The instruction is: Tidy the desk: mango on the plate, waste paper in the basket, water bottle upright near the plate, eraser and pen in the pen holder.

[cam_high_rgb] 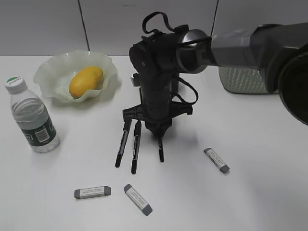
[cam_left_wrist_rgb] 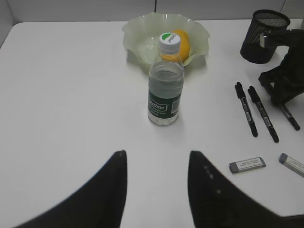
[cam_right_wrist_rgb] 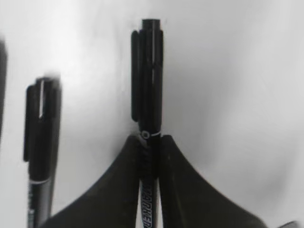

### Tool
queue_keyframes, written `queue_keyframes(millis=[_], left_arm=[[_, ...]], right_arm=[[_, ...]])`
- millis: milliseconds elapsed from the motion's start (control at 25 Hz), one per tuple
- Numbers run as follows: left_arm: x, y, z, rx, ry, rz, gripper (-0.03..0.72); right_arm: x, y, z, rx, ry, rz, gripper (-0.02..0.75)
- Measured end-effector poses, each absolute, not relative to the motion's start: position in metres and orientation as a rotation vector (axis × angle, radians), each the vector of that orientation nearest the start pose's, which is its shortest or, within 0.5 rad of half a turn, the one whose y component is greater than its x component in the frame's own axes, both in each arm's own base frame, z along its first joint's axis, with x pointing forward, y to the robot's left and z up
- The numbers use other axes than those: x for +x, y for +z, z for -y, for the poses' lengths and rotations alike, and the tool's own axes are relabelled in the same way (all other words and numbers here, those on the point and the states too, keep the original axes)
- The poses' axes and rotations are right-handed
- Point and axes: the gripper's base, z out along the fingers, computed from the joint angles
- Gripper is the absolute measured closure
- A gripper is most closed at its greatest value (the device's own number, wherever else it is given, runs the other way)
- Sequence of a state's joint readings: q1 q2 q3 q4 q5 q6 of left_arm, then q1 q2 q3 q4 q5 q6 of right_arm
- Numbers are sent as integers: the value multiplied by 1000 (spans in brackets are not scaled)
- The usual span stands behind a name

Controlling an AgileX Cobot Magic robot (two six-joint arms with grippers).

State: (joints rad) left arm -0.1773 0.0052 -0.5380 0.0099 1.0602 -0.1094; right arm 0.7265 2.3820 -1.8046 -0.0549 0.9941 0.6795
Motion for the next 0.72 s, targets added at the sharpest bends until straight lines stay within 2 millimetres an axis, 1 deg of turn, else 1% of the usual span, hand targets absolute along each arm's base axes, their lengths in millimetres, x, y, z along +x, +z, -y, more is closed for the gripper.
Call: queue_keyframes(millis=[80, 160, 240, 360, 400, 440, 480, 560, 640, 720], left_arm=[[-8, 288, -2, 68, -171, -2014, 385], [-8, 288, -2, 68, -171, -2014, 407], [-8, 288, -2, 68, -171, -2014, 430], [-8, 288, -2, 68, -171, -2014, 445], [-8, 288, -2, 68, -171, -2014, 447], [-8, 288, -2, 68, -171, -2014, 448], [-8, 288, -2, 68, -171, -2014, 449], [-8, 288, -2, 68, -171, -2014, 450], [-8, 288, -2, 68, -171, -2014, 450], [-8, 288, -2, 68, -171, -2014, 452]], right_arm=[[359, 107, -306, -185, -53, -2972, 646], [365, 129, -303, -270, -103, -2842, 646], [373, 170, -303, -296, -50, -2668, 646], [384, 235, -304, -299, 68, -2335, 646], [387, 254, -303, -311, 83, -2216, 646], [391, 267, -302, -339, 78, -2113, 646], [394, 275, -300, -325, 86, -2048, 646], [404, 281, -295, -281, 112, -1968, 646], [416, 275, -287, -231, 158, -1953, 646], [432, 262, -276, -207, 180, -1959, 646]])
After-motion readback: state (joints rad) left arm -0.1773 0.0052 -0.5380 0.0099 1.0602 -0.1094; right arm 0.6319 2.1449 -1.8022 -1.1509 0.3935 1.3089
